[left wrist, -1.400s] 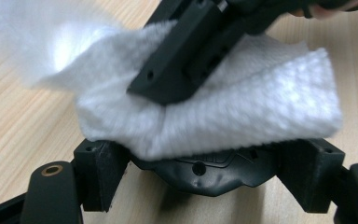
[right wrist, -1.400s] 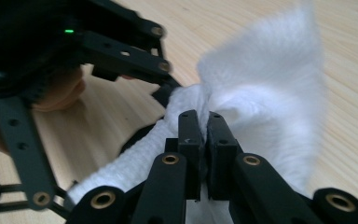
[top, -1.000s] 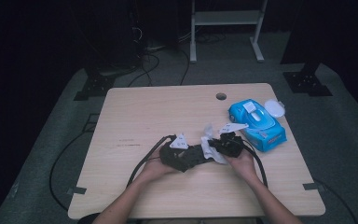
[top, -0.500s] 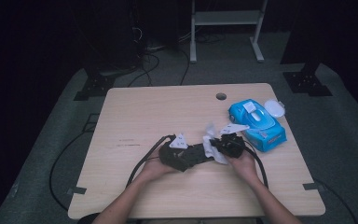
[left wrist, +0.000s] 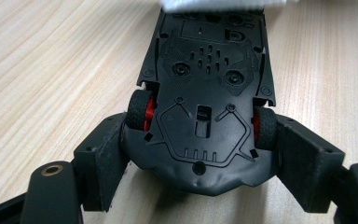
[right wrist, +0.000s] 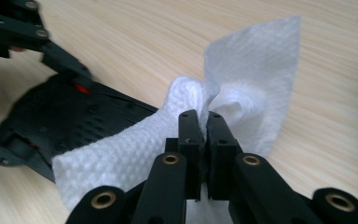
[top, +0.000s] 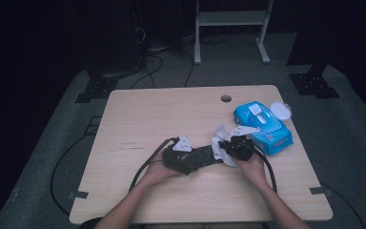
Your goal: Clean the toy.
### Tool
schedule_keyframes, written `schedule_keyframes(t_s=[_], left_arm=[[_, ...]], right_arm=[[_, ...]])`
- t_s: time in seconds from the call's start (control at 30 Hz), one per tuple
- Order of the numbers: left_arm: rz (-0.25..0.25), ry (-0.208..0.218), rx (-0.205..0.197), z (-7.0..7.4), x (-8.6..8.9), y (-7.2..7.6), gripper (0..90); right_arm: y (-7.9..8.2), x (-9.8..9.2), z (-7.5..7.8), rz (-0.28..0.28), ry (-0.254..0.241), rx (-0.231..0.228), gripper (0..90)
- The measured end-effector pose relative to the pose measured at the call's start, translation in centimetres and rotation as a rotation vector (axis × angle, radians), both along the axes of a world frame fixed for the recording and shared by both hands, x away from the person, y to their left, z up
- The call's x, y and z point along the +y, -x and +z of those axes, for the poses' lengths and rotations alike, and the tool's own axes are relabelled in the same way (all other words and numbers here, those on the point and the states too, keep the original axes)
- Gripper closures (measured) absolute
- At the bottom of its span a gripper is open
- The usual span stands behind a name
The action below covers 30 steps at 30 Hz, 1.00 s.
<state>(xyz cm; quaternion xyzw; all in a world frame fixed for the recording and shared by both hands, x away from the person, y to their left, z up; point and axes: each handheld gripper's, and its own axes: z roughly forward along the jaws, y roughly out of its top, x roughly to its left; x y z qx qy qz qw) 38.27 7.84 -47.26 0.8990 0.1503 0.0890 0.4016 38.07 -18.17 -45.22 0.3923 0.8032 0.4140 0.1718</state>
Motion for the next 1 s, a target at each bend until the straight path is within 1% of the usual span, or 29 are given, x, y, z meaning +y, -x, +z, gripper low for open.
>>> schedule_keyframes(t_s=[0.07,0.1,0.17,0.2,0.27,0.3,0.37,0.43,0.5,0.53,0.63,0.67,0.7,0.73,0.77,0.8,0.9,0.93,0.97,1.0], left_arm=[[0.0,0.0,-0.005,0.0,-0.1,0.0,23.8],[0.001,0.0,-0.005,0.0,-0.1,0.0,23.8],[0.0,-0.006,-0.009,0.0,-0.1,0.1,23.8],[0.001,-0.006,-0.008,0.0,-0.1,0.1,23.8],[0.0,-0.006,-0.009,0.0,-0.1,0.1,23.8],[0.0,-0.008,-0.01,0.0,-0.1,0.1,23.8],[0.002,-0.004,-0.005,0.0,-0.1,0.1,23.8],[0.0,-0.003,-0.005,0.0,-0.1,0.0,23.8],[0.0,-0.002,-0.005,0.0,-0.1,0.0,23.8],[-0.001,-0.002,-0.006,0.0,-0.1,0.0,23.8],[-0.001,-0.005,-0.009,0.0,-0.3,0.1,23.8],[0.002,-0.002,-0.009,0.0,-0.3,0.1,23.8],[0.005,-0.001,-0.009,0.0,-0.4,0.1,23.8],[0.005,-0.001,-0.009,0.0,-0.4,0.1,23.8],[0.005,-0.002,-0.005,0.0,-0.4,0.1,23.8],[0.007,-0.001,-0.006,0.0,-0.4,0.1,23.9],[0.006,-0.003,-0.007,0.0,-0.4,0.1,23.9],[0.005,-0.005,-0.01,0.0,-0.3,0.1,23.9],[0.003,-0.007,-0.006,0.0,-0.2,0.1,23.9],[0.003,-0.007,-0.006,0.0,-0.2,0.1,23.8]], right_arm=[[0.1,-0.6,0.1,-0.006,-0.004,0.01,85.7],[0.3,-0.7,0.1,0.001,-0.005,0.011,85.8],[0.9,-0.3,0.0,0.032,-0.002,0.013,85.7],[1.2,0.0,0.0,0.057,-0.003,0.015,85.7],[2.0,0.8,0.0,0.098,0.021,0.001,85.7],[2.3,0.9,0.1,0.104,0.042,-0.014,85.7],[2.4,0.4,0.1,0.1,0.05,-0.011,85.7],[2.4,-0.7,0.1,0.071,0.043,0.001,85.8],[2.5,-1.0,0.1,0.066,0.04,0.004,85.8],[3.0,-1.3,-0.1,0.06,0.04,-0.004,85.8],[3.2,-1.0,-0.1,0.072,0.031,0.001,85.7],[3.2,-0.6,-0.1,0.082,0.028,-0.005,85.7],[3.4,0.6,-0.1,0.107,0.023,-0.012,85.8],[3.4,0.6,-0.1,0.107,0.023,-0.012,85.8],[3.4,1.8,-0.2,0.142,0.006,0.007,85.8],[3.4,2.3,-0.2,0.152,0.002,0.015,85.8],[3.6,3.9,-0.5,0.208,-0.018,0.017,85.8],[3.7,4.3,-0.5,0.215,-0.013,0.015,85.8],[3.7,4.4,-0.5,0.224,-0.004,0.002,85.8],[3.7,4.2,-0.4,0.222,0.001,0.0,85.7]])
